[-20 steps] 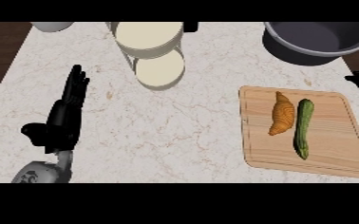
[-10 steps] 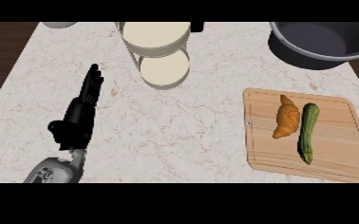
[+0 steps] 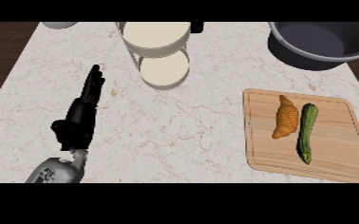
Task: Pick the squash from the cutting board and place it in the tiered basket
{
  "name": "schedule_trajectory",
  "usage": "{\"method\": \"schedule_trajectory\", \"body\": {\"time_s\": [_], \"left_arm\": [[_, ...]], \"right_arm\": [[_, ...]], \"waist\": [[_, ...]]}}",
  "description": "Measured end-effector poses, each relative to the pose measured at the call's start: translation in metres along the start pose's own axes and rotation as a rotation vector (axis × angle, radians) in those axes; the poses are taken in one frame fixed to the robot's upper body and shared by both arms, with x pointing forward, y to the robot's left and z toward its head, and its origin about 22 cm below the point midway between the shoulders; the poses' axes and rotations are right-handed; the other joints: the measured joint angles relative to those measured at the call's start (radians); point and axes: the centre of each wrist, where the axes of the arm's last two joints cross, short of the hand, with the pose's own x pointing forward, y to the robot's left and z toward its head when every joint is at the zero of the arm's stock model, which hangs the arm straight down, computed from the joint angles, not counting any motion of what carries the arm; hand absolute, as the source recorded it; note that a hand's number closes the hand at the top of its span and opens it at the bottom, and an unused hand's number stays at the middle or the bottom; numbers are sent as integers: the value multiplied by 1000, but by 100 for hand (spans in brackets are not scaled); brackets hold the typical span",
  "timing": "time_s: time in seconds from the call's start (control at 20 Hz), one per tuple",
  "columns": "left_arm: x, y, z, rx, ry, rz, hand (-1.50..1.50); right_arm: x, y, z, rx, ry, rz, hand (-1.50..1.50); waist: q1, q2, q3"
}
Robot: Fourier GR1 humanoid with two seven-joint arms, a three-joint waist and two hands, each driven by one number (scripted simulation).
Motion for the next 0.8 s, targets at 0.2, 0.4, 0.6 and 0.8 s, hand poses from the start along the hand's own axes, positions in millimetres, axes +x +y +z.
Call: {"method": "schedule_trajectory", "body": {"time_s": [0.2, 0.4, 0.6, 0.8], "left_arm": [[0, -4, 0, -7, -3, -1, 0], [0, -8, 2, -13, -8, 0, 0], [3, -7, -2, -23, -5, 0, 0], [3, -8, -6, -26, -8, -3, 0]], "right_arm": [[39, 15, -20, 82, 69, 275, -150], [47, 48, -31, 136, 117, 446, -150], [48, 76, -37, 178, 158, 532, -150], [47, 100, -42, 199, 181, 572, -150]], "waist": [[7, 0, -1], [15, 1, -2], [21, 2, -2], [24, 3, -2]]}}
